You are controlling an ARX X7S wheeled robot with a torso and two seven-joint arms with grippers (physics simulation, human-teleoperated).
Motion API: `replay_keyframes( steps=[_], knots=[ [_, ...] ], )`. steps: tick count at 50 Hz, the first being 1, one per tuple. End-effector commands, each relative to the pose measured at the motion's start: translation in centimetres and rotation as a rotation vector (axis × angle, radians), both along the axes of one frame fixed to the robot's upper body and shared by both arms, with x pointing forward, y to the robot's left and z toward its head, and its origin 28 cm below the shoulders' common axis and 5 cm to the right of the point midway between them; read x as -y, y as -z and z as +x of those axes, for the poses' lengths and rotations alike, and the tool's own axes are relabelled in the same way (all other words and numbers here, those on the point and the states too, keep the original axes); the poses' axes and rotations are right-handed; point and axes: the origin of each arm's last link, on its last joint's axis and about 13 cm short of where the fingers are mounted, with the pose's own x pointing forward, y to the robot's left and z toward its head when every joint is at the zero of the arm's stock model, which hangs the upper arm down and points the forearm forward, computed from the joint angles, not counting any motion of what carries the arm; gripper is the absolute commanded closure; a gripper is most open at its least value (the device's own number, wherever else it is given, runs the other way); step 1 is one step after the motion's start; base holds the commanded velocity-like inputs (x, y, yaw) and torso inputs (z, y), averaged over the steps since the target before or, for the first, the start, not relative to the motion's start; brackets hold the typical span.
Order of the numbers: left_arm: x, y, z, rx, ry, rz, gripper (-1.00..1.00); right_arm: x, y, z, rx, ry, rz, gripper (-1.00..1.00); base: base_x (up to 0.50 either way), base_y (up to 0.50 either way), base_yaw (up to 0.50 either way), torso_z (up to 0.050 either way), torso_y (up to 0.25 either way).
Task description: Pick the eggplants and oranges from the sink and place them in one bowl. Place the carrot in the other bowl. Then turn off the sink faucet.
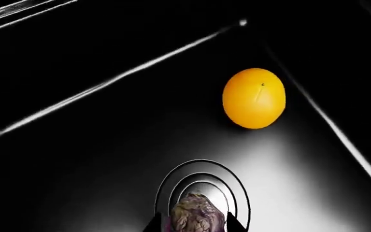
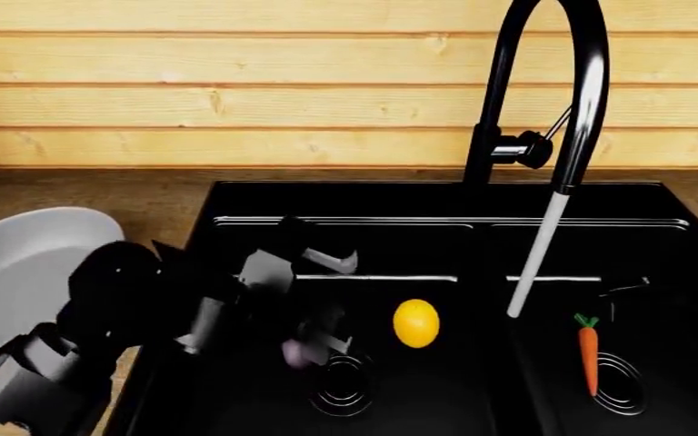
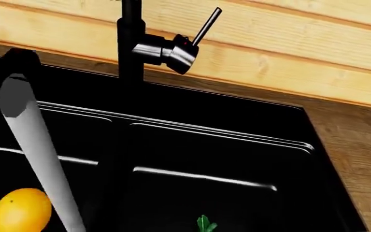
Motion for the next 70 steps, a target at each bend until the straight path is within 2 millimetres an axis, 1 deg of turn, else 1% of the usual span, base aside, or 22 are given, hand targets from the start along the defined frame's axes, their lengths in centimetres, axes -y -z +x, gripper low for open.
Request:
replay_keyframes(
  steps=[1, 4, 6, 10, 17, 24, 27, 34, 36, 37, 39, 42, 43, 44, 46, 51, 53, 56, 59, 61, 65, 70],
  knots=[
    [-1.1, -3.1, -1.5, 0.219, 0.038, 0.025, 1.0, -2.1, -1.4, -1.4, -0.071, -0.125, 0.043, -1.0, 0.0, 0.0, 0.0, 0.0, 0.0],
    [-1.4, -3.3, -1.8, 0.298, 0.047, 0.033, 1.0, -2.9, -1.5, -1.7, -0.1, -0.171, 0.036, -1.0, 0.0, 0.0, 0.0, 0.0, 0.0],
    [-1.5, -3.7, -2.3, 0.289, 0.021, 0.002, 1.0, -3.6, -1.6, -1.7, -0.103, -0.196, 0.035, -1.0, 0.0, 0.0, 0.0, 0.0, 0.0],
    [-1.9, -4.8, -3.0, 0.356, -0.008, -0.044, 1.0, -4.5, -1.3, -1.2, -0.11, -0.227, 0.041, -1.0, 0.0, 0.0, 0.0, 0.0, 0.0],
    [-2.3, -5.6, -4.3, 0.417, -0.02, -0.043, 1.0, -6.0, -0.5, -0.5, -0.144, -0.273, 0.042, -1.0, 0.0, 0.0, 0.0, 0.0, 0.0],
    [-2.4, -5.7, -4.3, 0.461, -0.043, -0.043, 1.0, -7.5, 0.8, 0.0, -0.145, -0.289, 0.073, -1.0, 0.0, 0.0, 0.0, 0.0, 0.0],
    [-2.9, -5.9, -4.6, 0.486, -0.044, -0.047, 1.0, -8.2, 0.7, 0.1, -0.119, -0.3, 0.053, -1.0, 0.0, 0.0, 0.0, 0.0, 0.0],
    [-2.4, -5.7, -4.1, 0.488, -0.045, -0.065, 1.0, -9.5, 0.5, 0.0, -0.097, -0.331, 0.026, -1.0, 0.0, 0.0, 0.0, 0.0, 0.0],
    [-2.7, -5.9, -4.3, 0.506, -0.032, -0.061, 1.0, -9.8, 0.5, 0.4, -0.09, -0.34, 0.015, -1.0, 0.0, 0.0, 0.0, 0.0, 0.0],
    [-2.7, -6.2, -4.5, 0.531, -0.031, -0.138, 1.0, -10.1, 0.6, 0.6, -0.1, -0.358, -0.003, -1.0, 0.0, 0.0, 0.0, 0.0, 0.0],
    [-2.9, -6.4, -4.9, 0.547, -0.018, -0.117, 1.0, -10.4, 0.7, 1.0, -0.129, -0.393, -0.044, -1.0, 0.0, 0.0, 0.0, 0.0, 0.0],
    [-3.1, -7.0, -5.4, 0.564, -0.035, -0.168, 1.0, -11.0, 0.0, 2.1, -0.119, -0.416, -0.124, -1.0, 0.0, 0.0, 0.0, 0.0, 0.0],
    [-3.1, -7.1, -5.6, 0.563, -0.037, -0.165, 1.0, -11.2, 0.0, 2.4, -0.111, -0.42, -0.186, -1.0, 0.0, 0.0, 0.0, 0.0, 0.0],
    [-3.0, -7.0, -5.7, 0.578, -0.044, -0.157, 1.0, -11.5, 0.7, 2.6, -0.131, -0.441, -0.172, -1.0, 0.0, 0.0, 0.0, 0.0, 0.0],
    [-3.2, -7.0, -5.9, 0.582, -0.045, -0.151, 1.0, -11.7, 1.0, 3.0, -0.132, -0.449, -0.181, -1.0, 0.0, 0.0, 0.0, 0.0, 0.0],
    [-3.5, -8.0, -5.9, 0.624, -0.063, -0.132, 1.0, -12.2, 0.7, 4.5, -0.153, -0.485, -0.221, -1.0, 0.0, 0.0, 0.0, 0.0, 0.0],
    [-3.5, -8.3, -6.0, 0.641, -0.065, -0.126, 1.0, -12.2, 0.6, 5.7, -0.168, -0.49, -0.219, -1.0, 0.0, 0.0, 0.0, 0.0, 0.0],
    [-3.4, -8.7, -6.5, 0.69, -0.063, -0.11, 1.0, -12.4, 1.3, 7.6, -0.226, -0.513, -0.216, -1.0, 0.0, 0.0, 0.0, 0.0, 0.0],
    [-3.6, -9.1, -7.0, 0.695, -0.064, -0.122, 1.0, -12.7, 1.5, 8.7, -0.258, -0.54, -0.226, -1.0, 0.0, 0.0, 0.0, 0.0, 0.0],
    [-3.6, -9.4, -7.1, 0.711, -0.082, -0.125, 1.0, -13.1, 1.6, 9.7, -0.27, -0.555, -0.329, -1.0, 0.0, 0.0, 0.0, 0.0, 0.0],
    [-3.9, -9.6, -7.3, 0.731, -0.088, -0.104, 1.0, -13.8, 1.9, 10.6, -0.288, -0.583, -0.276, -1.0, 0.0, 0.0, 0.0, 0.0, 0.0],
    [-4.2, -10.6, -7.4, 0.784, -0.114, -0.105, 1.0, -13.8, 3.4, 11.9, -0.34, -0.575, -0.285, -1.0, 0.0, 0.0, 0.0, 0.0, 0.0]
  ],
)
